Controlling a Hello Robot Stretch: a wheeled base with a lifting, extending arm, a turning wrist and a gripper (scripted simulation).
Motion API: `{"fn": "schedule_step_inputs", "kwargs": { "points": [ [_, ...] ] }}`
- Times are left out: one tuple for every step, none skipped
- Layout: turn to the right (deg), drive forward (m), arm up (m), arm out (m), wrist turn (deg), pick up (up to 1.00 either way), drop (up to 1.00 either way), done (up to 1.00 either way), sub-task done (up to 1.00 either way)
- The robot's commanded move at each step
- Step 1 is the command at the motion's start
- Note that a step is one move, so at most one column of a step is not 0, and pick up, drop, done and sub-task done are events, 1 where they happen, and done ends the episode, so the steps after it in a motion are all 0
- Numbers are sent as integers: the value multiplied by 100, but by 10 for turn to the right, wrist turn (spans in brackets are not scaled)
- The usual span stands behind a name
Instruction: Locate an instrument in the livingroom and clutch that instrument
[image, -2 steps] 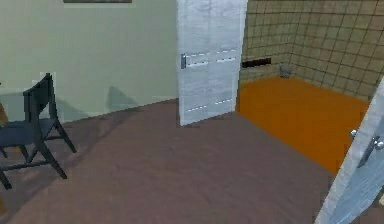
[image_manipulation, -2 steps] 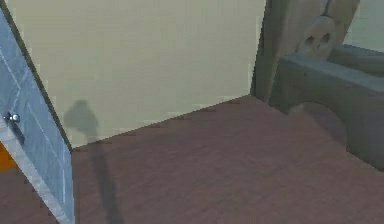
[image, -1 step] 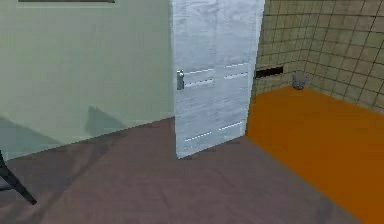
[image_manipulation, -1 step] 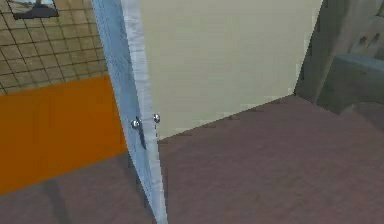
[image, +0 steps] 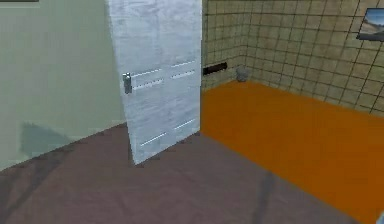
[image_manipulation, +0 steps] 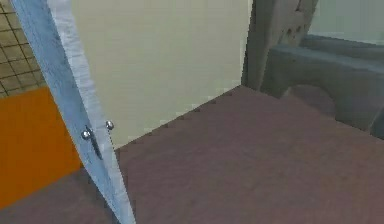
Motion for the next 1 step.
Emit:
{"fn": "schedule_step_inputs", "kwargs": {
  "points": [
    [0,60,0,0,0,0,0,0,0]
  ]
}}
